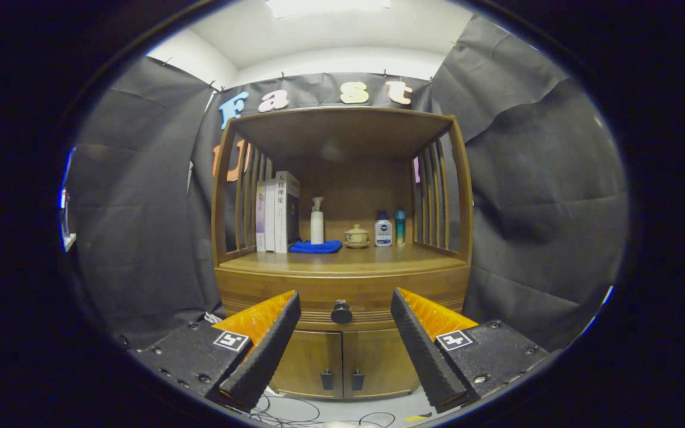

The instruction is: Pull open the drawer, take out the items inside it, and place them on the countertop above the cabinet.

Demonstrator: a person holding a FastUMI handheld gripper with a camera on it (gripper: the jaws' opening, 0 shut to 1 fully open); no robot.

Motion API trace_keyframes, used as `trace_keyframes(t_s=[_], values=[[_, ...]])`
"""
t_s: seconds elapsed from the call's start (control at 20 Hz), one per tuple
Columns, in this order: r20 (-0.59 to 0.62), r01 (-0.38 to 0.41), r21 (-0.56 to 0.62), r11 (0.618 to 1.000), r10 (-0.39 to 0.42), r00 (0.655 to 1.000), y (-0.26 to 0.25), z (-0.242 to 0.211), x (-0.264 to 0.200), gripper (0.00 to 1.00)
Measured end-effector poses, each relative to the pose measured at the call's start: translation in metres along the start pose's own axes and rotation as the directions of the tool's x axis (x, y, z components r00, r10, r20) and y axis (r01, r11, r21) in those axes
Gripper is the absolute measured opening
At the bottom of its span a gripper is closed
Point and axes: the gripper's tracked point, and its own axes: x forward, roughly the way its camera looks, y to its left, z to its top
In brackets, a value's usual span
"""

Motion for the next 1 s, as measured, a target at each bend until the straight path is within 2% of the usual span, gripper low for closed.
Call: trace_keyframes(t_s=[0.35,0.75,0.95,1.0], values=[[-0.085,-0.014,0.004,1.0,0.015,0.996,0.009,-0.051,0.04,0.99],[-0.185,0.001,-0.021,1.0,-0.004,0.983,0.008,-0.088,0.123,0.99],[-0.211,-0.009,-0.041,0.999,0.001,0.977,0.01,-0.101,0.163,0.91],[-0.22,-0.016,-0.048,0.999,0.005,0.975,0.013,-0.105,0.17,0.85]])
